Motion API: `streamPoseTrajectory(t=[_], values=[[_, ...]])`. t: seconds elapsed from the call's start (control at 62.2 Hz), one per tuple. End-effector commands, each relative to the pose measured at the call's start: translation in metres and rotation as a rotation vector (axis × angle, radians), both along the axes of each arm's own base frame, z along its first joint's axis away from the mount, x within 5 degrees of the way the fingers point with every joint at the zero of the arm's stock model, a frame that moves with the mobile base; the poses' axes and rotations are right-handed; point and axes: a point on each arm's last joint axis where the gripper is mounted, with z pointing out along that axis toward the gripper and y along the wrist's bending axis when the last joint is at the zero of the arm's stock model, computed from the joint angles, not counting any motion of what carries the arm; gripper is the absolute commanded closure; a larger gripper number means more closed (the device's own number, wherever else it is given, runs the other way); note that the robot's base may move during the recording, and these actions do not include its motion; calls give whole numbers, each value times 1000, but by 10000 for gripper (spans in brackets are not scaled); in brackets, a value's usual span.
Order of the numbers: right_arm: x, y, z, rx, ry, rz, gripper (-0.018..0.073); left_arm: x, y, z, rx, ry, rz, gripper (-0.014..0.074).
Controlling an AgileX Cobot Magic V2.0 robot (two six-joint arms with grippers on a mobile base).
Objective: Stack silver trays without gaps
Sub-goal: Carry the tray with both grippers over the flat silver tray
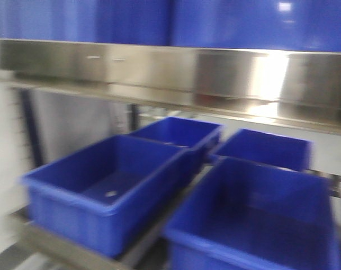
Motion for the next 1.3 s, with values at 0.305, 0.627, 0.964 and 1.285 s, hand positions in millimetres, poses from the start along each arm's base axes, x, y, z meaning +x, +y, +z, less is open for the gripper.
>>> streamPoseTrajectory(t=[0.305, 0.627, 0.964, 1.285], values=[[-6, 5, 16, 73, -94, 53, 627, -1, -4, 7, -39, -42, -12, 606], [-6, 5, 16, 73, -94, 53, 627, -1, -4, 7, -39, -42, -12, 606], [-6, 5, 16, 73, -94, 53, 627, -1, -4, 7, -39, -42, -12, 606], [-6, 5, 16, 73, -94, 53, 627, -1, -4, 7, -39, -42, -12, 606]])
